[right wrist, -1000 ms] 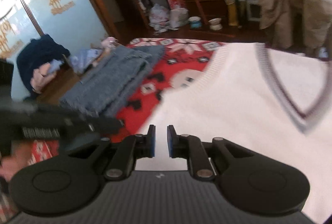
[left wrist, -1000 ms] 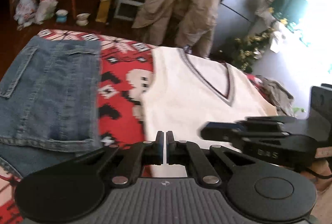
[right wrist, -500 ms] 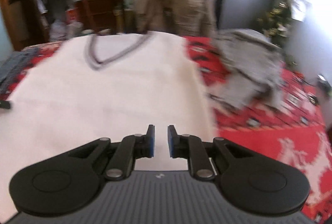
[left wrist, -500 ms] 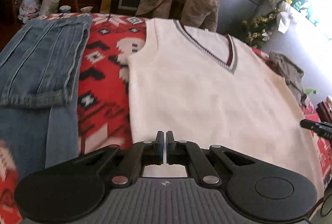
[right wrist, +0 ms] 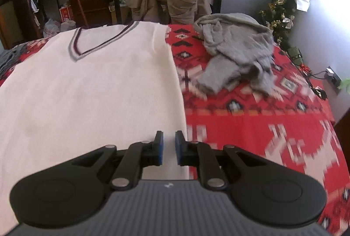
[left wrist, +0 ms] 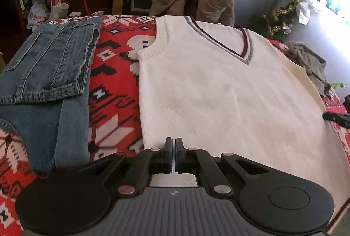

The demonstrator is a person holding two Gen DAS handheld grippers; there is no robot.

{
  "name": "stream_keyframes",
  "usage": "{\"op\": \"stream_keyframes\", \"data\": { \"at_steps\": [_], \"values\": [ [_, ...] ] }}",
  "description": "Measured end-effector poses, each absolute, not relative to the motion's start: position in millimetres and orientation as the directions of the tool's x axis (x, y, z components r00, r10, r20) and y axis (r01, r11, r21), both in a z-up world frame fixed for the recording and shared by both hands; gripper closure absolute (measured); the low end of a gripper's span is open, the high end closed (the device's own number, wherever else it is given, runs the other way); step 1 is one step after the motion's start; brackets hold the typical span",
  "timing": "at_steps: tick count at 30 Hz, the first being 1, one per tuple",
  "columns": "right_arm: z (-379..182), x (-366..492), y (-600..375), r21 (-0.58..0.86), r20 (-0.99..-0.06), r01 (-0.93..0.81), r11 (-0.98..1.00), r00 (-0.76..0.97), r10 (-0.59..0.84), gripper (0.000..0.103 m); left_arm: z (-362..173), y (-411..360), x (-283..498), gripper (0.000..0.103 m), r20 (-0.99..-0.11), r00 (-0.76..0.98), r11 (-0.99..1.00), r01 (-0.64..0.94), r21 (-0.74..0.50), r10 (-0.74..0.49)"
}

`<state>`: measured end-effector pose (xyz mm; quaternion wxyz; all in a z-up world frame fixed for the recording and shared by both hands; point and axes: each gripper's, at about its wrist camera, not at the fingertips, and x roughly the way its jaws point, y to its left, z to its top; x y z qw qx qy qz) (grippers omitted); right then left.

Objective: Fold clothes
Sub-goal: 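Move both open grippers back over the flat sweater toward its hem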

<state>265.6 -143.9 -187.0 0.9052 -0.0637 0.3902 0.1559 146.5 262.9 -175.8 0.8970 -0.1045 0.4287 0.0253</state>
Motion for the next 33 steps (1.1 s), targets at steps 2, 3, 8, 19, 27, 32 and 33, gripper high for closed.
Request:
{"op": "stream_keyframes", "data": {
  "at_steps": [2,3,8,19,27,32,33],
  "values": [
    [-188.0,289.9,-135.8,-0.003,-0.726,-0.338,0.941,0.647,0.23,0.09,-175.6,264.1,155.7,0.101,-0.777,0.629,0.978,-0.139,-0.158,-0.037],
    [-188.5,302.0,-131.7,-0.007,-0.727,-0.34,0.94,0.648,0.229,0.09,-175.6,264.8,160.4,0.101,-0.777,0.629,0.978,-0.14,-0.156,-0.034],
    [-191.1,357.6,-120.3,0.006,-0.725,-0.336,0.942,0.647,0.236,0.091,-177.5,272.1,187.6,0.101,-0.779,0.626,0.977,-0.14,-0.161,-0.039],
    [-191.6,362.1,-126.8,0.063,-0.741,-0.321,0.945,0.619,0.26,0.095,-177.9,276.0,194.1,0.101,-0.778,0.626,0.97,-0.15,-0.189,-0.055],
    [-187.2,260.8,-162.8,0.084,-0.771,-0.33,0.94,0.576,0.271,0.095,-177.1,249.5,103.2,0.101,-0.786,0.613,0.976,-0.116,-0.184,-0.075],
    [-184.3,189.2,-185.9,0.1,-0.785,-0.322,0.941,0.556,0.273,0.095,-178.8,238.2,51.2,0.101,-0.78,0.62,0.967,-0.133,-0.216,-0.089],
    [-183.7,176.7,-189.3,0.104,-0.785,-0.318,0.942,0.556,0.274,0.094,-179.1,235.4,42.2,0.101,-0.778,0.622,0.967,-0.135,-0.218,-0.088]
  ]
}}
